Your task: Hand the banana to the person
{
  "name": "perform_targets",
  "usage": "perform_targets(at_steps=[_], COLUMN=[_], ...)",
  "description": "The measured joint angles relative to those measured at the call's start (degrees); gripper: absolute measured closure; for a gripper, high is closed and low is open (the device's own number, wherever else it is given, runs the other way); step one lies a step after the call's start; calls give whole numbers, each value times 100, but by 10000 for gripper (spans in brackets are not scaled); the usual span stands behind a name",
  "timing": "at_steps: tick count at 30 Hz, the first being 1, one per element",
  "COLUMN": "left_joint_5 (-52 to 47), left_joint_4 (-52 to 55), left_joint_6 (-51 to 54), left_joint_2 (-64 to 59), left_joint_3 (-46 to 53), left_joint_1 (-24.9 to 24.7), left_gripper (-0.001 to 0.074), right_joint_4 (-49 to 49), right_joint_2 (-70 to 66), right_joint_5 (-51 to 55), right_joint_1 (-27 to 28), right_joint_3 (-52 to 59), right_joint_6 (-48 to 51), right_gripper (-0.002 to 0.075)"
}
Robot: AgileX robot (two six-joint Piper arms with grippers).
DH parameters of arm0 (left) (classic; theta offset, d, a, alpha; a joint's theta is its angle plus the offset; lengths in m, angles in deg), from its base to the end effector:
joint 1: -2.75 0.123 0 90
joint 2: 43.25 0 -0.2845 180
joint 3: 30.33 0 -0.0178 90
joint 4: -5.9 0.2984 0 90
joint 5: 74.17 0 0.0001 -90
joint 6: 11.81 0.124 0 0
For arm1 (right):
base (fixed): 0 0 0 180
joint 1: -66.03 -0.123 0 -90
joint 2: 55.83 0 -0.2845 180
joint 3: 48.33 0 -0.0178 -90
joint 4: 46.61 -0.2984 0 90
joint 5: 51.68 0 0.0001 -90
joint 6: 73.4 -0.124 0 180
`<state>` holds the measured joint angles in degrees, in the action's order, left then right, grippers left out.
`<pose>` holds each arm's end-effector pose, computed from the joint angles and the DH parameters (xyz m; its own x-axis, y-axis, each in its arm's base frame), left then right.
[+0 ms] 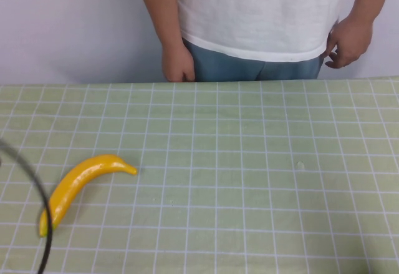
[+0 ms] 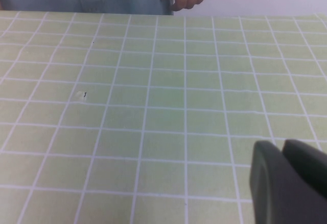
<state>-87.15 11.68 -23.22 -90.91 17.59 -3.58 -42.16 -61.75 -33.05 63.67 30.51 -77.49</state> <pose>0.2236 -0.0220 0.2826 -0.3227 -0.0655 -0.9443 0.0567 0.9945 -0.0883 0.1332 0.0024 0.1686 -0.2305 -0.0117 -0.9730 -0.0176 0.9998 -0.0079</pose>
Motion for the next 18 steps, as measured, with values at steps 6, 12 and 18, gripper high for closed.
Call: perform_targets(at_steps=[6, 12, 18], left_joint_5=[-371, -1710, -2604], left_joint_4=[38, 192, 219], left_joint_6=[-23, 316, 790], left_joint_2=[-1221, -2267, -3284], left_joint_3=[-674, -1391, -2015], left_joint_1=[0, 0, 0], left_gripper=[739, 739, 659], right_joint_4=[0, 0, 0], right_joint_2=[0, 0, 0], right_joint_5=[0, 0, 0], right_joint_1=[0, 0, 0], right_joint_3=[0, 0, 0], right_joint_6=[0, 0, 0], right_gripper=[733, 733, 733])
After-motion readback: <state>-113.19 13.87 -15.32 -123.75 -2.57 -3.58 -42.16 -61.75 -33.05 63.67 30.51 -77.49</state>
